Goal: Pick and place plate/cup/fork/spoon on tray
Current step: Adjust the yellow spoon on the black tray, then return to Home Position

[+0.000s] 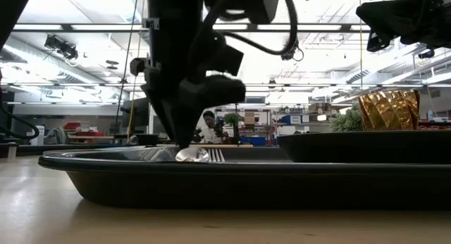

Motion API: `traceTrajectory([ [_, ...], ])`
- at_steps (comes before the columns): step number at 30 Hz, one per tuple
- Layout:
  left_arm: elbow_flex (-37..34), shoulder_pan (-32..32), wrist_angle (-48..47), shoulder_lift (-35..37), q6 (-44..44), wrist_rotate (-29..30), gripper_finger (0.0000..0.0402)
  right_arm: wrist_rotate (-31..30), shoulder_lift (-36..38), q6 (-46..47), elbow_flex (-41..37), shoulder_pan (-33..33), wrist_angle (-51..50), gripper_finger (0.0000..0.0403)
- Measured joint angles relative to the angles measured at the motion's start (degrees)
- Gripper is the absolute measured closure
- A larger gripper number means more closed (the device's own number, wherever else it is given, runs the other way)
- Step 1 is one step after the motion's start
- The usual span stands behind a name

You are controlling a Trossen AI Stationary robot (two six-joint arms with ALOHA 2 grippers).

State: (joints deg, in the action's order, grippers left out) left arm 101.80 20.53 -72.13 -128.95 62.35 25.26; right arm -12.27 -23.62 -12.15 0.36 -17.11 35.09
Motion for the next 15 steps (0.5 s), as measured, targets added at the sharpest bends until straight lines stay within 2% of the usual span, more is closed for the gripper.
traceTrajectory([
  [4,3.5,0.3,-2.3,0.0,0.0,0.4,0.026,0.0,0.0,0.0,0.0,0.0,0.0,0.0357],
  [8,7.8,0.8,-4.9,0.0,-3.7,5.4,0.026,0.0,0.0,0.0,0.0,0.0,0.0,0.0357],
  [12,10.9,1.2,-1.6,0.1,-17.4,11.8,0.026,0.0,0.0,0.0,0.0,0.0,0.0,0.0357],
  [15,10.9,0.9,4.3,0.1,-30.4,22.4,0.026,0.0,0.0,0.0,0.0,0.0,0.0,0.0357],
])
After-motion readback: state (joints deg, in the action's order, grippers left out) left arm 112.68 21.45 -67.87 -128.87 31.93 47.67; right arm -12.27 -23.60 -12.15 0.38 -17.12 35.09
